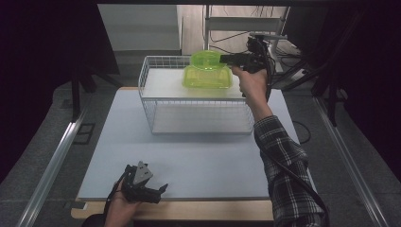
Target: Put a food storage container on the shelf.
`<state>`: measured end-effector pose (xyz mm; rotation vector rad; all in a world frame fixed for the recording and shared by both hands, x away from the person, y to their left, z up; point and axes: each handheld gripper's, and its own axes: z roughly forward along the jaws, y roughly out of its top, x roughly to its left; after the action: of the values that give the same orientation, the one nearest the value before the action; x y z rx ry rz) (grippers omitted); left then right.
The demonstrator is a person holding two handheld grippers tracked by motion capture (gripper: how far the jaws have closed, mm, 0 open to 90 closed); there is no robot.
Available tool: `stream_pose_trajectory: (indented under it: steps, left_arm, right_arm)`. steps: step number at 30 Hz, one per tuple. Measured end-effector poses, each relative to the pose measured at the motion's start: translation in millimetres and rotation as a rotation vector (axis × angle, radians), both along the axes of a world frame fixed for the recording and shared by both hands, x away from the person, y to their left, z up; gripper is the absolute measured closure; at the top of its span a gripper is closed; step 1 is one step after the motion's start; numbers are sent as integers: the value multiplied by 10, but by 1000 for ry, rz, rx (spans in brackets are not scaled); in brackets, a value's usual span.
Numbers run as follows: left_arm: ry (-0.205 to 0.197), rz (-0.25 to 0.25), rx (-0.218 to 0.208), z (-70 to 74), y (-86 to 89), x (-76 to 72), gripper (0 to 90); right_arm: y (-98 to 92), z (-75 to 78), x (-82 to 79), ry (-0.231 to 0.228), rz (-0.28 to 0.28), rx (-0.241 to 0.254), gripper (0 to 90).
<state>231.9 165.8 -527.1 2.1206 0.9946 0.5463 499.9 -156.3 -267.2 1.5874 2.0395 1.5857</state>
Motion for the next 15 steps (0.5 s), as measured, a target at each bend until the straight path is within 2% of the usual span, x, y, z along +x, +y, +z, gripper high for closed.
stream_pose_trajectory:
  steps: [3, 6, 10, 15]
  left_arm:
    - [-1, 1, -1, -1, 1, 0, 6]
    - [0, -1, 2, 0, -1, 0, 6]
    - [2, -4, 7, 0, -7, 0, 6]
    - [3, -5, 13, 1, -8, 0, 6]
  right_arm:
    - [-22, -11, -3, -6, 17, 9, 473]
    - [-52, -21, -20, -9, 33, 19, 411]
    - [-72, -14, -70, -22, 75, 11, 353]
    - [-81, -3, -157, -50, 108, -24, 319]
